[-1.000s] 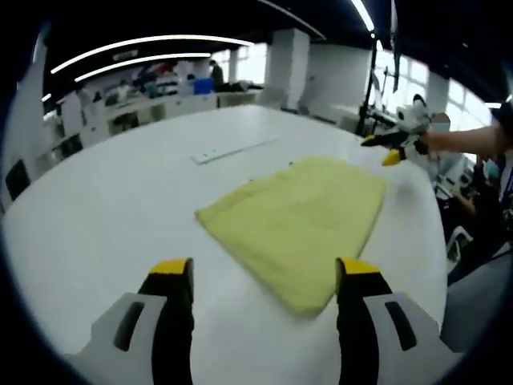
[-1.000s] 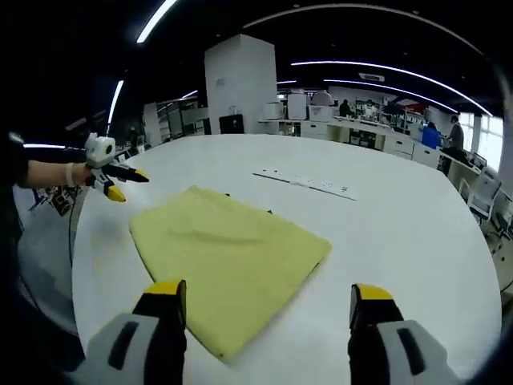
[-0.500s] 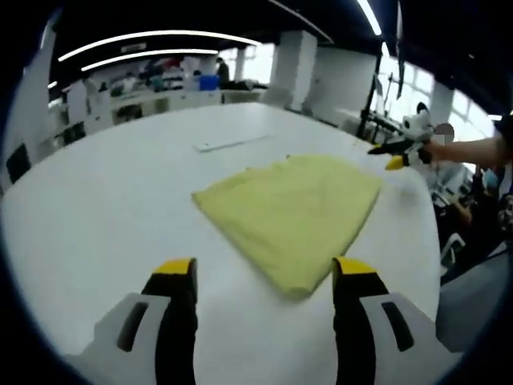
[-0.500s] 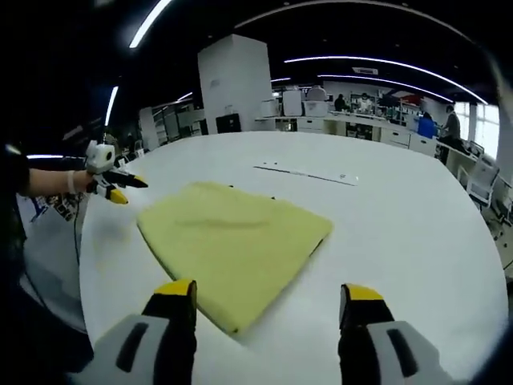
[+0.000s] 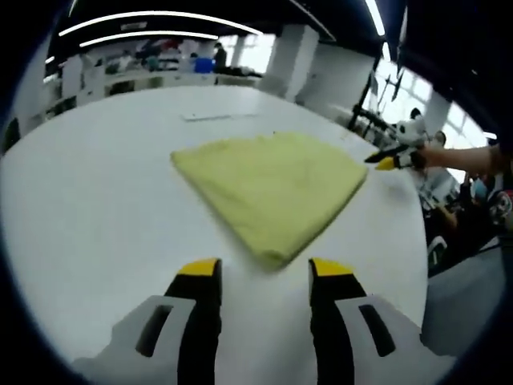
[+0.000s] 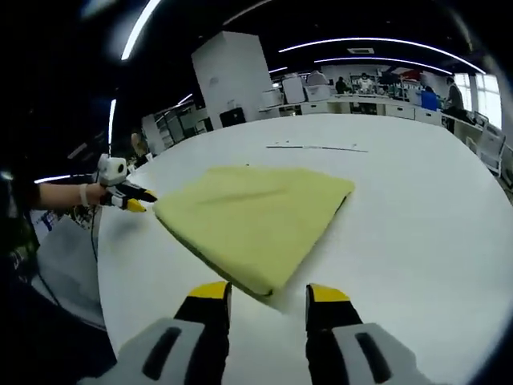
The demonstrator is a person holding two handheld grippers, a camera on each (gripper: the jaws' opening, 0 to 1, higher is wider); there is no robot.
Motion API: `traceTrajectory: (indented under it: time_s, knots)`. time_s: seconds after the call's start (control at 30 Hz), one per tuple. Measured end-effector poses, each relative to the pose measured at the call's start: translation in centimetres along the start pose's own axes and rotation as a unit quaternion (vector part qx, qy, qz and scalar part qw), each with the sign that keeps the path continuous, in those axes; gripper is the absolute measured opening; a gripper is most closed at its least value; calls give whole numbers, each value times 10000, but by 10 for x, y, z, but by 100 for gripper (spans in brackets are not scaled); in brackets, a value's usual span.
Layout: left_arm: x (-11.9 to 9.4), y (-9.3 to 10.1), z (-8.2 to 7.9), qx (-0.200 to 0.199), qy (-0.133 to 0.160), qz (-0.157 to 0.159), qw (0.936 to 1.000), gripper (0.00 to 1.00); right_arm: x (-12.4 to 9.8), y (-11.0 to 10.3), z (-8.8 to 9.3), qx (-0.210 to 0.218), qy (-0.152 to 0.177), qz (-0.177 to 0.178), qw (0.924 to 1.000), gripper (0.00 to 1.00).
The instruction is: Fold the garment on the visible template until the final outline fits inside the template.
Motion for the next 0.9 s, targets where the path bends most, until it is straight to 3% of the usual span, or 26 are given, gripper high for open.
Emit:
traceTrajectory:
  time_s: [0.1, 0.43, 0.77, 0.9]
  knots:
    - [3, 3, 1, -17, 7, 108, 9999, 19, 0, -2, 4, 27, -71, -49, 10000, 28]
    - [10, 2, 1, -172, 99, 143, 9997, 13, 5, 6, 10, 238, -112, -7, 9997, 19]
    - [13, 5, 4, -256, 114, 175, 9995, 0, 14, 5, 9, 202, -136, -16, 9997, 0]
    - [11, 4, 5, -273, 136, 157, 9994, 0, 12, 7, 10, 178, -140, 7, 9997, 0]
Point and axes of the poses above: the point that each gripper's makers call its tool centre point, and the gripper's own axes: x roughly forward along the fingers, y roughly to its right, z roughly out of its underside, the point moved 3 cm from there along -x, roughly backward along the fingers, and after that the axes turned 8 degrees about x, right-handed, at the moved point
